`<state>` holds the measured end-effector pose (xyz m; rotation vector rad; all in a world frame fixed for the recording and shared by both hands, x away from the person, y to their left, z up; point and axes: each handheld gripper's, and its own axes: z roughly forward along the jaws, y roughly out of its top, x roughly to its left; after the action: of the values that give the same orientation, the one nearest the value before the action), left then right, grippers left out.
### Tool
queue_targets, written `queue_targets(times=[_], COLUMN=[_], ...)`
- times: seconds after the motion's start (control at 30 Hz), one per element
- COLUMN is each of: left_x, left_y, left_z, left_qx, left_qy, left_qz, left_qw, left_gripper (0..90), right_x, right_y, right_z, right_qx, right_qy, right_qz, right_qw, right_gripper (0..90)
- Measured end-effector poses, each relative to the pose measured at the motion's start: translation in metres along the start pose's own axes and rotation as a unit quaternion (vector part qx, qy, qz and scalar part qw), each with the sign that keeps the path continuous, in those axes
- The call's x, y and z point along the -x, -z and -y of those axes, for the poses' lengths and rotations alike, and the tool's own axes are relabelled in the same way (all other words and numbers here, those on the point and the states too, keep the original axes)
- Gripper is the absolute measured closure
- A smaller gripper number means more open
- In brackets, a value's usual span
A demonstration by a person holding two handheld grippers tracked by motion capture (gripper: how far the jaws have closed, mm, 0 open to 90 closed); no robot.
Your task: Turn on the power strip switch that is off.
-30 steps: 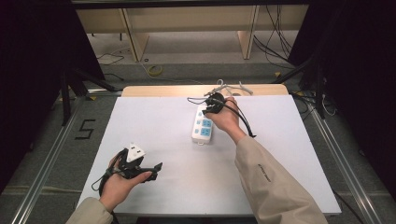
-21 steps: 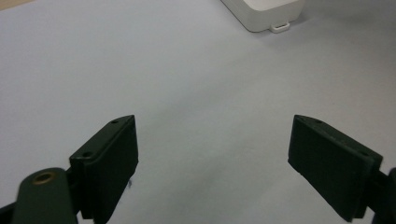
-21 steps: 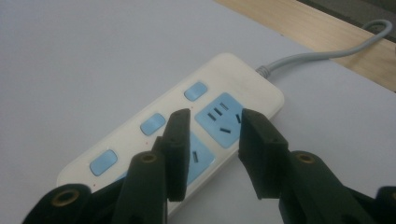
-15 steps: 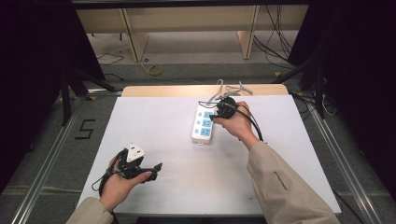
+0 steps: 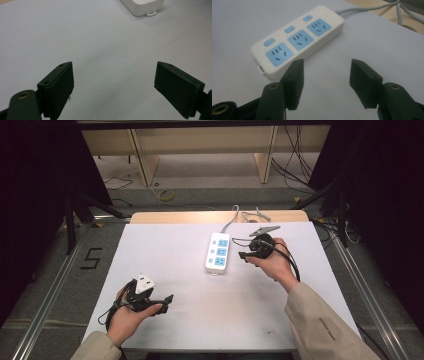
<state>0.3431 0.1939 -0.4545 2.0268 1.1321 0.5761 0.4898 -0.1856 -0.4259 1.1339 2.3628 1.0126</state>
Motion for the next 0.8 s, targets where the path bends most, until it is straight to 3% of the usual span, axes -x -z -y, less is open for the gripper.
queue_targets(times=[0.57,0.8], left_x=[0.0,0.001], left_y=[0.0,0.0], left_z=[0.0,0.0], left_qx=[-0.002,-0.001], left_qy=[0.003,0.003], left_qz=[-0.002,-0.003], left_qw=[1.0,1.0], left_gripper=[15.5,15.5], right_x=[0.0,-0.001], right_y=[0.067,0.087], right_z=[0.067,0.091], right_qx=[0.04,0.059], right_qy=[-0.009,-0.013], right_qz=[0.006,0.008], right_qw=[0.9991,0.9981], right_gripper=[38.9,37.5])
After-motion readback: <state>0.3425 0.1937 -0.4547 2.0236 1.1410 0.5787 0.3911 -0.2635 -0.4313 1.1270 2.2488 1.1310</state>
